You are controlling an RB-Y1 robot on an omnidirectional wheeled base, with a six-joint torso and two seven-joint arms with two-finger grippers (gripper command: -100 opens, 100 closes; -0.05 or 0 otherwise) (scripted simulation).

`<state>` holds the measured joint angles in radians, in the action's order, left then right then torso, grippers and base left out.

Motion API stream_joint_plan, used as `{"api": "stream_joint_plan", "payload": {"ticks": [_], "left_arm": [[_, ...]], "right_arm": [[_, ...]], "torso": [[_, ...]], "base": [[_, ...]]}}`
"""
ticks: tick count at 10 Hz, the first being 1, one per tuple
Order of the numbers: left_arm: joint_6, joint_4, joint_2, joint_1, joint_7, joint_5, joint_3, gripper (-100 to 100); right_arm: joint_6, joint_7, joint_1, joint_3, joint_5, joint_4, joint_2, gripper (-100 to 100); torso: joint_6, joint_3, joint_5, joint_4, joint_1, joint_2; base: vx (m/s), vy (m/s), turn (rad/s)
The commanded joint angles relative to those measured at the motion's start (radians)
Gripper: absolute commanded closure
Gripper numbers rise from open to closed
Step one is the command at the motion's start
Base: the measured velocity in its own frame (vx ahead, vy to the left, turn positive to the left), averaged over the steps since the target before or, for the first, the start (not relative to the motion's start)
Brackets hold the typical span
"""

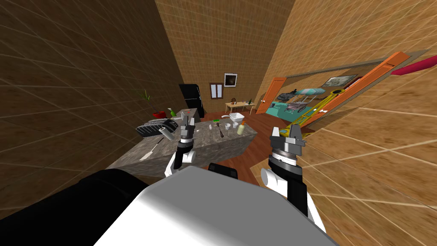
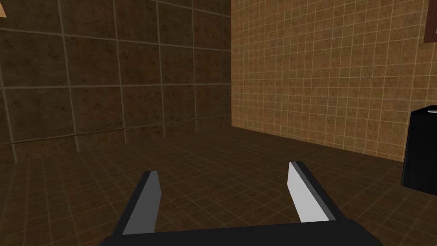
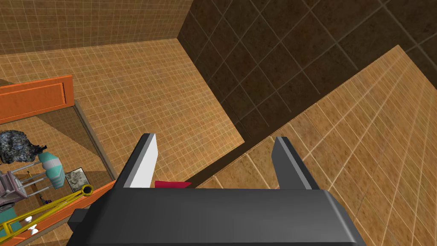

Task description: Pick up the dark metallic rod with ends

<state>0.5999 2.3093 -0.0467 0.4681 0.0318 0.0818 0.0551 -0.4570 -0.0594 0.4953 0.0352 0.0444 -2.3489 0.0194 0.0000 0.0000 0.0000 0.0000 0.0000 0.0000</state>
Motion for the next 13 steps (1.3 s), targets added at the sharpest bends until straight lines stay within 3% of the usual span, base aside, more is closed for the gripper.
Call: {"api": "stream_joint_plan", "payload": {"ticks": [1,5,6,8,9,10,11,12,13], "left_arm": [[-0.03,-0.01,-0.033,-0.013,0.0,-0.014,-0.005,-100],[-0.136,-0.051,-0.12,-0.058,0.006,-0.064,-0.02,-100],[-0.14,-0.051,-0.12,-0.058,0.006,-0.064,-0.02,-100],[-0.206,-0.082,-0.176,-0.092,0.013,-0.101,-0.03,-100],[-0.221,-0.082,-0.176,-0.092,0.013,-0.101,-0.03,-100],[-0.258,-0.1,-0.207,-0.111,0.018,-0.121,-0.036,-100],[-0.267,-0.1,-0.207,-0.111,0.018,-0.121,-0.036,-100],[-0.309,-0.12,-0.24,-0.131,0.025,-0.143,-0.042,-100],[-0.317,-0.12,-0.24,-0.131,0.025,-0.143,-0.042,-100]], "right_arm": [[0.0,0.0,0.0,0.0,0.0,0.0,0.0,0],[0.0,0.0,0.0,0.0,0.0,0.0,0.0,0],[0.0,0.0,0.0,0.0,0.0,0.0,0.0,0],[0.0,0.0,0.0,0.0,0.0,0.0,0.0,0],[0.0,0.0,0.0,0.0,0.0,0.0,0.0,0],[0.0,0.0,0.0,0.0,0.0,0.0,0.0,0],[0.0,0.0,0.0,0.0,0.0,0.0,0.0,0],[0.0,0.0,0.0,0.0,0.0,0.0,0.0,0],[0.0,0.0,0.0,0.0,0.0,0.0,0.0,0]], "torso": [[0.0,0.0,0.0,0.0,0.0,0.0],[0.0,-0.001,-0.001,0.0,-0.002,-0.001],[0.0,-0.001,-0.001,0.0,-0.002,-0.001],[0.0,-0.001,0.0,0.0,-0.002,-0.001],[0.0,-0.001,0.0,0.0,-0.002,-0.001],[0.0,0.0,0.0,0.0,-0.001,-0.001],[0.0,0.0,0.0,0.0,-0.001,-0.001],[0.0,0.0,0.0,0.0,-0.001,-0.001],[0.0,0.0,0.0,0.0,-0.001,-0.001]], "base": [[0.012,-0.022,-0.066],[0.014,-0.039,-0.077],[0.011,-0.028,-0.019],[0.012,-0.027,-0.073],[0.008,-0.02,-0.034],[0.008,-0.022,-0.082],[0.009,-0.016,-0.039],[0.01,-0.023,-0.069],[0.007,-0.018,-0.037]]}}
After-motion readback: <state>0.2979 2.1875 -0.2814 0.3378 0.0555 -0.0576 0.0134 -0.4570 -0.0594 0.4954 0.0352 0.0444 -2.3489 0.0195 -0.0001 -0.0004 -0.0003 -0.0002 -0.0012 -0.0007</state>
